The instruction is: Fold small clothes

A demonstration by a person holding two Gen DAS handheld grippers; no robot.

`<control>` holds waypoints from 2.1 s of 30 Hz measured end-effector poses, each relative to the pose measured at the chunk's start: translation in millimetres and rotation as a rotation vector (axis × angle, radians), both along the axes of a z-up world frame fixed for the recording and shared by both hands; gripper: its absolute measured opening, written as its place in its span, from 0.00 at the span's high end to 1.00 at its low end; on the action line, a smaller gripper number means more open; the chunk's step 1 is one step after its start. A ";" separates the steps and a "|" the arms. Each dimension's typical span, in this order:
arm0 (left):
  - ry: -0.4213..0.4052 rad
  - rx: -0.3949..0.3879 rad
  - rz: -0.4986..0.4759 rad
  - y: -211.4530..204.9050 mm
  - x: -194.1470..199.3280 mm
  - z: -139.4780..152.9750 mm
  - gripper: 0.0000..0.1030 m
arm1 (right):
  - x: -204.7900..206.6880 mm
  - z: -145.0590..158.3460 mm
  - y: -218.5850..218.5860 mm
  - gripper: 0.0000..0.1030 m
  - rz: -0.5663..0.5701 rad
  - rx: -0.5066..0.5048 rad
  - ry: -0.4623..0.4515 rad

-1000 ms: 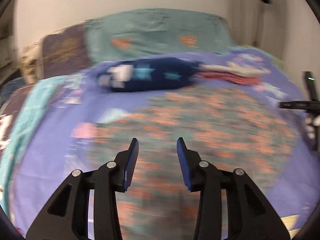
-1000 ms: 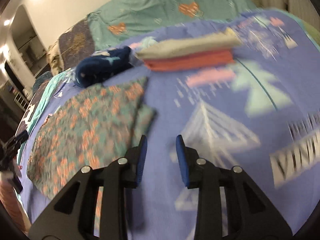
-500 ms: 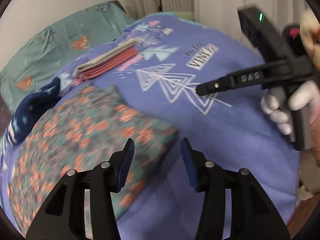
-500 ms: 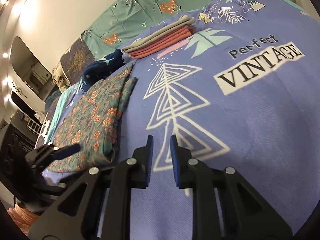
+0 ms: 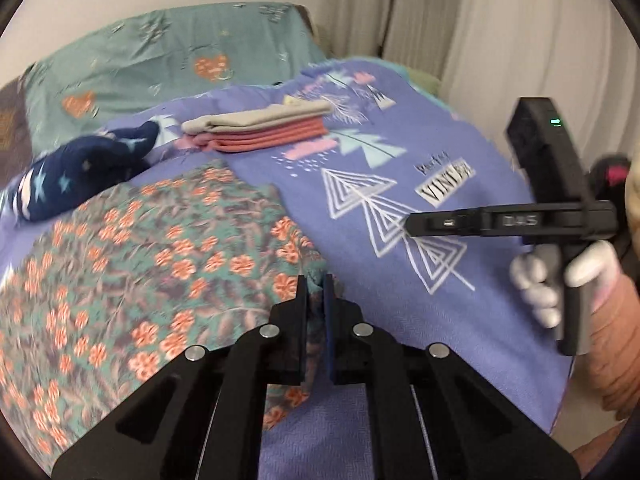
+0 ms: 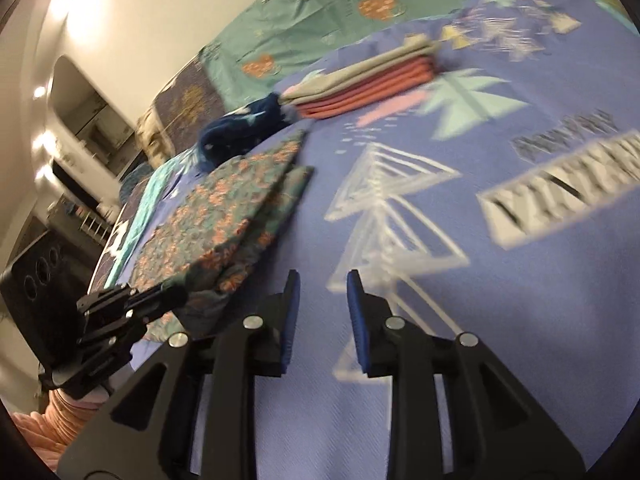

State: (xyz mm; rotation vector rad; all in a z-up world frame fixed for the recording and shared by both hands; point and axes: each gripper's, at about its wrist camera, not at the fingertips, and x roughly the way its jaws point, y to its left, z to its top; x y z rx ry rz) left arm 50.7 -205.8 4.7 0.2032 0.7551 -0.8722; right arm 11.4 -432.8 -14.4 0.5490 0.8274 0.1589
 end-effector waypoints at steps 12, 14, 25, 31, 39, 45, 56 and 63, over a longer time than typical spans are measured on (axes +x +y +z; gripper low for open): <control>0.093 -0.031 -0.015 12.0 1.6 -12.1 0.94 | 136.5 -38.8 20.8 0.64 0.086 0.228 0.166; 0.121 -0.047 -0.048 8.4 1.7 -14.3 0.94 | 145.4 -39.2 21.1 0.96 0.058 0.250 0.161; 0.171 0.029 -0.192 -32.4 -20.3 -42.1 0.94 | 134.9 -40.6 7.4 0.98 -0.035 0.075 0.143; 0.151 0.040 -0.281 -39.4 -41.1 -36.0 0.95 | 114.8 -0.9 0.8 0.88 -0.053 0.062 0.045; 0.046 0.036 -0.190 -24.3 -37.8 -13.9 0.65 | 118.5 12.5 41.8 0.65 0.114 -0.006 0.032; 0.010 0.147 -0.198 -39.9 -30.7 -45.0 0.70 | 124.6 -25.4 31.8 0.75 0.053 0.064 0.129; 0.054 0.070 -0.327 -15.3 -51.1 -31.0 1.00 | 88.7 -11.2 19.9 1.00 -0.084 -0.115 0.122; 0.043 -0.029 -0.179 56.0 -51.5 -9.3 0.80 | 60.2 10.1 49.7 0.95 -0.022 -0.219 0.052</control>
